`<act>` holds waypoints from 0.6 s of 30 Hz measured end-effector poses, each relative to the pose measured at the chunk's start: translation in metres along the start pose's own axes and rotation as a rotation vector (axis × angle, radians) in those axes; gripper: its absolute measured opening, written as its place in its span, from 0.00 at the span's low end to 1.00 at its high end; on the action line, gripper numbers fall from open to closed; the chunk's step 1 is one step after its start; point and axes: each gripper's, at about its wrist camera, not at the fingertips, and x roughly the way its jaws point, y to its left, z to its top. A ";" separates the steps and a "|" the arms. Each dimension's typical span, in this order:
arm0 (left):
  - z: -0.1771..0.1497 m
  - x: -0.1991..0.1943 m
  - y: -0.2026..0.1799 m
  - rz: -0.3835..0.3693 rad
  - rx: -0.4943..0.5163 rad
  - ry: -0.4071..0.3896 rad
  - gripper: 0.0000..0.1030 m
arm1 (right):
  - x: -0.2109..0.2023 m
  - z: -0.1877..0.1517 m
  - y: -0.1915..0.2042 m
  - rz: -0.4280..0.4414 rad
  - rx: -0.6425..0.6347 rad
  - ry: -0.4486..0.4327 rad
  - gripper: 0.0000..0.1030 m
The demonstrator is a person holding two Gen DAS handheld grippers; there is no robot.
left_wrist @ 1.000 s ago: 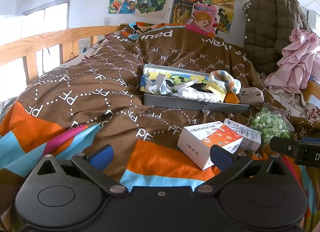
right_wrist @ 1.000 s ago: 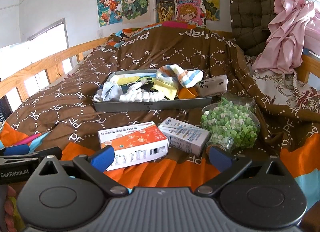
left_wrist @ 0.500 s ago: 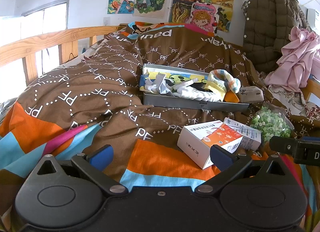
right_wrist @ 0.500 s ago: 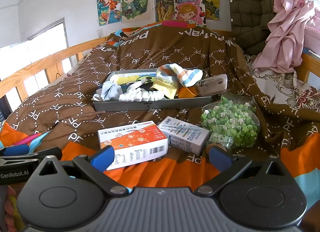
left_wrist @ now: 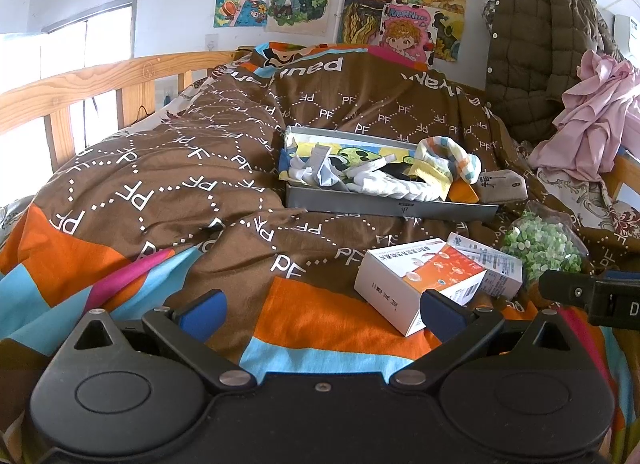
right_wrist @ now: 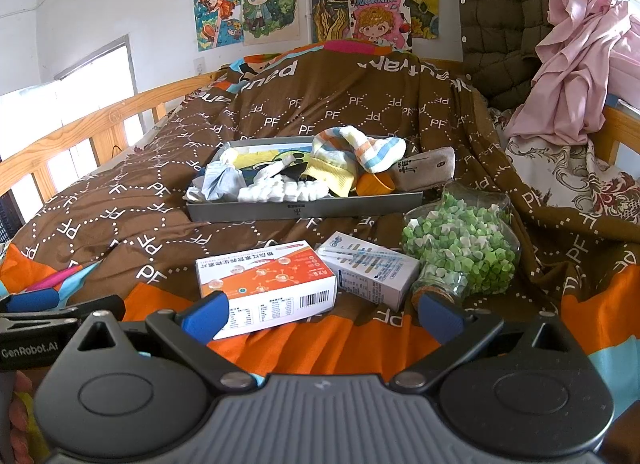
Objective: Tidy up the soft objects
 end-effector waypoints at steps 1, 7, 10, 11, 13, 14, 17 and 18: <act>0.000 0.000 -0.001 -0.001 0.000 0.001 0.99 | 0.000 0.000 0.000 0.000 0.000 0.000 1.00; -0.001 -0.001 0.005 -0.019 -0.059 0.010 0.99 | 0.000 0.000 0.000 0.000 0.000 0.000 1.00; 0.001 -0.001 0.006 -0.009 -0.068 0.014 0.99 | 0.000 0.000 0.000 0.001 0.000 0.001 1.00; 0.003 -0.002 0.006 -0.005 -0.075 0.018 0.99 | 0.000 0.000 0.000 0.001 0.000 0.001 1.00; 0.003 -0.003 0.008 -0.009 -0.089 0.020 0.99 | 0.000 0.000 0.000 0.000 0.001 0.001 1.00; 0.005 -0.003 0.008 -0.012 -0.094 0.023 0.99 | 0.000 0.000 0.000 0.001 0.001 0.001 1.00; 0.005 -0.003 0.008 -0.007 -0.089 0.029 0.99 | 0.000 0.000 0.000 0.000 0.001 0.001 1.00; 0.005 -0.003 0.008 -0.004 -0.085 0.029 0.99 | 0.000 0.000 0.000 0.001 0.001 0.001 1.00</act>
